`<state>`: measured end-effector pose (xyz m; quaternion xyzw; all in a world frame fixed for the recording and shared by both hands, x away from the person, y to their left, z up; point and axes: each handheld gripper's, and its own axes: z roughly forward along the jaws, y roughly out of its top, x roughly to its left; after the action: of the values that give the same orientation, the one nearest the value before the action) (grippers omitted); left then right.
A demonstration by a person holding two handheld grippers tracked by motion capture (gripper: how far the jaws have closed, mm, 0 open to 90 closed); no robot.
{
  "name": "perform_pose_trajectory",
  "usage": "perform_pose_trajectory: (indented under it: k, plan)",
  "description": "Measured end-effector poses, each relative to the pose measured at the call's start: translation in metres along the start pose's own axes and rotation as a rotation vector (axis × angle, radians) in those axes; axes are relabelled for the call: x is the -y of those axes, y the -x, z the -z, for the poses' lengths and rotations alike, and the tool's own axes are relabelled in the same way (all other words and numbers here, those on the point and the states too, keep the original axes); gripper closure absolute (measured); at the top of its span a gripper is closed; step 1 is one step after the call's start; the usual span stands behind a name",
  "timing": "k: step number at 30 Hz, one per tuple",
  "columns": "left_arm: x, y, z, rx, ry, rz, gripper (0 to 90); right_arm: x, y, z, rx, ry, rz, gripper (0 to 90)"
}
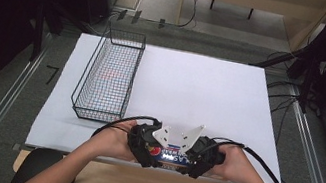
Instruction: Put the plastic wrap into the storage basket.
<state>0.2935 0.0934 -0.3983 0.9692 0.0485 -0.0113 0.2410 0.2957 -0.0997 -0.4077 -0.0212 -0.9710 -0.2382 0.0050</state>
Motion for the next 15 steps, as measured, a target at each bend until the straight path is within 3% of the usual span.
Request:
perform_pose_trajectory:
  k: [5,7,10,15]
  plan:
    - [0.004,-0.003,0.002,-0.012,-0.014,0.015,40.3,0.005,0.003,0.005,0.041,0.033,-0.004,30.0]
    - [0.005,-0.004,0.003,-0.011,-0.011,0.026,40.3,0.008,0.006,0.009,0.030,0.048,-0.027,27.5]
    - [0.008,-0.006,0.006,-0.011,-0.002,0.048,40.2,0.014,0.011,0.016,0.075,0.087,-0.033,23.7]
    - [0.011,-0.010,0.011,-0.009,0.007,0.084,40.2,0.021,0.014,0.025,0.088,0.120,-0.059,23.4]
